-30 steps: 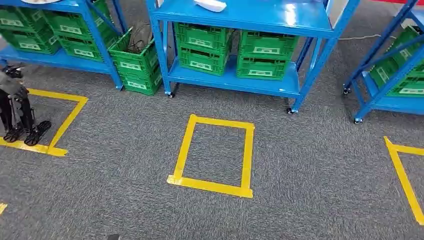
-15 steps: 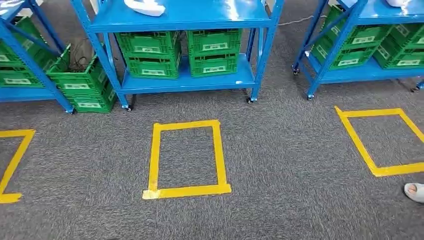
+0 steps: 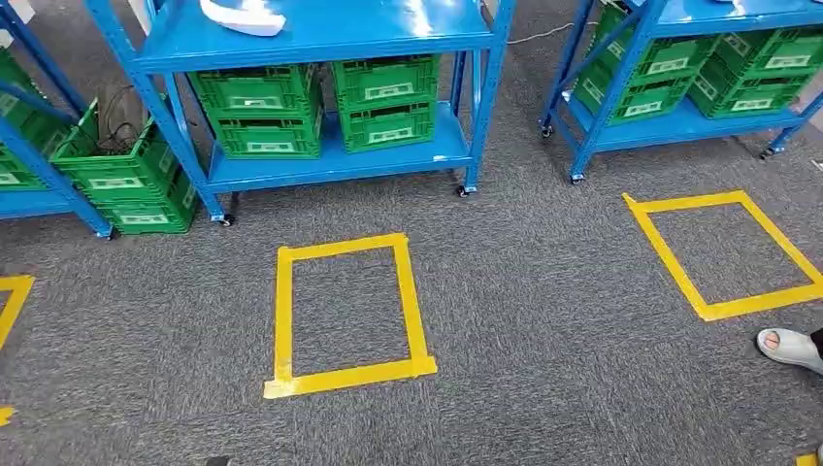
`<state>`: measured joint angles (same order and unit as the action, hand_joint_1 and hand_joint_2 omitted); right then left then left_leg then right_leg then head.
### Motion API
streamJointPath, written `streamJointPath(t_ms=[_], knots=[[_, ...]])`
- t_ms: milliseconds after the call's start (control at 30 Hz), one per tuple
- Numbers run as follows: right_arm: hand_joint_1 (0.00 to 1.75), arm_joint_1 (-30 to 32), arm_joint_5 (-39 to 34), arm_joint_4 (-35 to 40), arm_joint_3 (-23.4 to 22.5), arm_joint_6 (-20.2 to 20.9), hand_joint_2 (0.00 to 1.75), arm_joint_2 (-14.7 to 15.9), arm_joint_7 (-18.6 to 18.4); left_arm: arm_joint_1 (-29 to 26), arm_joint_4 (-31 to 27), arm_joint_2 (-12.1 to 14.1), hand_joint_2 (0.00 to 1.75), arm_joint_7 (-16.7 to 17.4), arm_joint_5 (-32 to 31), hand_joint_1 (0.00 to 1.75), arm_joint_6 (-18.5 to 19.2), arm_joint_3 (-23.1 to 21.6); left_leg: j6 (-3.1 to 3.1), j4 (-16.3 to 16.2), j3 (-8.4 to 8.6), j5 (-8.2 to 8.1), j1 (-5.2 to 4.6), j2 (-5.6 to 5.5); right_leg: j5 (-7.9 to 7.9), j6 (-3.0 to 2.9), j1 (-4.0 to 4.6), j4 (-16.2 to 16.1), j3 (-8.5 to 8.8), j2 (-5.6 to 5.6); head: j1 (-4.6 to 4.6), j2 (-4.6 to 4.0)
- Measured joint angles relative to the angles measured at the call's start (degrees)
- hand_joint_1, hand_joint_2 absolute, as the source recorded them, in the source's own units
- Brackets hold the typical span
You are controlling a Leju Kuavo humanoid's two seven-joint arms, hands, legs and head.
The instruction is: Take the parts from the cabinet and place them on the table.
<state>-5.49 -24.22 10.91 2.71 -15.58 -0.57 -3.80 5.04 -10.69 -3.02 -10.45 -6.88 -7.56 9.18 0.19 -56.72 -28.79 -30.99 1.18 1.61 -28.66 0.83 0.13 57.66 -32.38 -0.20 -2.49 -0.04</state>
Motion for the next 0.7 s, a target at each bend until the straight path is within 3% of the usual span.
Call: streamJointPath(t_ms=[33, 67, 100, 167, 200, 233, 267, 300, 367, 400, 433, 533, 600, 633, 700], knots=[[0.0, 0.05, 0.0, 0.0, 0.0, 0.0, 0.0, 0.02, -0.04, 0.18, -0.04, -0.02, 0.0, 0.11, -0.15, 0.0, -0.02, 0.0, -0.43, 0.34, 0.66, -0.23, -0.07, 0.15, -0.05, -0.38, 0.02, -0.69, 0.63, 0.14, -0.11, 0.0], [0.0, 0.03, 0.0, 0.02, 0.02, 0.0, 0.0, 0.0, -0.04, 0.19, -0.11, 0.0, 0.0, 0.24, -0.15, 0.0, -0.02, 0.0, -0.63, -0.31, 1.01, -0.43, 0.16, -0.29, 0.48, -0.57, -0.75, -1.66, 2.78, 0.21, -0.15, 0.0], [0.0, 0.12, 0.0, 0.02, 0.02, -0.02, 0.0, -0.02, -0.07, 0.21, -0.11, 0.07, 0.0, 0.24, -0.17, 0.0, 0.0, 0.0, -0.69, -2.1, 0.38, -1.11, 0.01, -0.78, 0.23, -0.91, -0.68, -2.04, 3.43, 0.15, 0.29, 0.0], [0.0, 0.17, 0.0, 0.0, 0.02, -0.02, 0.0, -0.02, -0.13, 0.06, -0.09, 0.04, 0.0, 0.41, -0.17, 0.0, 0.0, 0.0, -0.77, -10.68, -4.68, -4.64, 0.03, -1.13, -0.16, -1.22, -0.64, -2.01, 4.08, 0.26, 1.11, 0.0], [0.0, 0.15, 0.0, 0.02, 0.02, -0.02, 0.0, -0.09, -0.13, -0.05, -0.07, 0.02, 0.0, 0.41, -0.17, 0.0, 0.0, -0.02, -0.81, -15.48, -8.03, -5.76, 0.0, -1.15, -0.63, -1.28, -0.6, -1.99, 4.49, 0.48, 1.42, 0.0], [0.0, 0.11, 0.0, 0.0, 0.04, -0.02, 0.0, -0.11, -0.13, -0.22, -0.02, 0.02, 0.0, 0.41, -0.17, 0.0, 0.0, -0.02, -0.81, -18.4, -10.65, -5.84, -0.04, -1.21, -1.13, -1.28, -0.56, -1.97, 4.96, 0.74, 1.77, 0.0], [0.0, 0.15, 0.0, 0.0, 0.04, -0.02, 0.0, -0.13, -0.18, -0.29, -0.02, 0.04, 0.0, 0.41, -0.18, 0.0, -0.02, -0.02, -0.7, -18.29, -11.74, -4.37, -0.06, -1.27, -1.67, -1.21, -0.53, -1.96, 5.61, 0.96, 2.06, 0.0], [0.0, 0.23, 0.0, 0.0, 0.04, -0.02, 0.0, -0.15, -0.24, -0.32, 0.0, 0.07, 0.0, 0.41, -0.17, 0.0, -0.07, 0.0, -0.56, -16.56, -11.61, -2.1, -0.1, -1.29, -2.14, -1.11, -0.52, -1.96, 6.31, 1.11, 2.23, 0.0], [0.0, 0.35, 0.0, 0.0, 0.06, -0.04, 0.0, -0.24, -0.26, -0.29, 0.0, 0.2, 0.0, 0.39, -0.17, 0.0, -0.11, 0.0, -0.07, -4.99, -8.17, 6.73, -0.23, -1.35, -4.06, -0.63, -0.52, -1.92, 8.83, 1.39, 2.88, 0.0], [0.0, 0.7, 0.0, -0.04, 0.05, -0.04, 0.0, -0.26, -0.26, -0.45, 0.08, 0.28, 0.0, 0.48, -0.17, 0.0, -0.07, -0.02, 0.14, -4.43, -7.44, 5.89, -0.29, -1.55, -4.64, -0.37, -0.53, -2.01, 8.33, 1.38, 2.8, 0.0], [0.0, 0.21, 0.0, 0.0, 0.07, -0.02, 0.0, -0.24, -0.26, -0.2, 0.13, 0.18, 0.0, 0.37, -0.17, 0.0, -0.09, -0.02, 0.17, -2.62, -5.67, 4.84, -0.46, -1.61, -5.39, 0.28, -0.23, -1.48, 8.21, 1.58, 2.83, 0.0], [0.0, -0.18, 0.0, 0.0, 0.07, -0.04, 0.0, -0.24, -0.28, -0.01, 0.13, 0.13, 0.0, 0.39, -0.17, 0.0, -0.09, -0.02, 0.91, -3.07, -6.06, 3.98, -0.67, -1.66, -5.73, 0.93, -0.42, -2.07, 8.59, 1.5, 2.71, 0.0], [0.0, -0.32, 0.0, 0.09, 0.07, -0.02, 0.0, -0.24, -0.28, -0.05, 0.07, 0.09, 0.0, 0.37, -0.2, 0.0, -0.09, 0.0, 1.48, -2.63, -5.22, 3.58, -0.18, -1.66, -6.63, 1.56, -0.43, -0.72, 8.7, 1.11, 2.66, 0.0], [0.0, -0.29, 0.0, 0.09, 0.07, -0.02, 0.0, -0.24, -0.28, -0.06, 0.07, 0.11, 0.0, 0.41, -0.2, 0.0, -0.15, 0.02, 1.66, -2.47, -4.97, 3.38, -0.16, -1.67, -7.45, 1.84, -0.51, 1.75, 7.35, 0.82, 2.12, 0.0], [0.0, -0.29, -0.2, 0.09, 0.07, 0.04, 0.0, -0.24, -0.26, -0.01, 0.07, 0.11, 0.0, 0.41, -0.22, 0.0, -0.13, 0.0, 1.87, -2.4, -4.64, 2.88, -0.2, -1.64, -10.48, 2.28, -0.72, 11.23, 1.22, 0.76, 1.64, 0.0]])
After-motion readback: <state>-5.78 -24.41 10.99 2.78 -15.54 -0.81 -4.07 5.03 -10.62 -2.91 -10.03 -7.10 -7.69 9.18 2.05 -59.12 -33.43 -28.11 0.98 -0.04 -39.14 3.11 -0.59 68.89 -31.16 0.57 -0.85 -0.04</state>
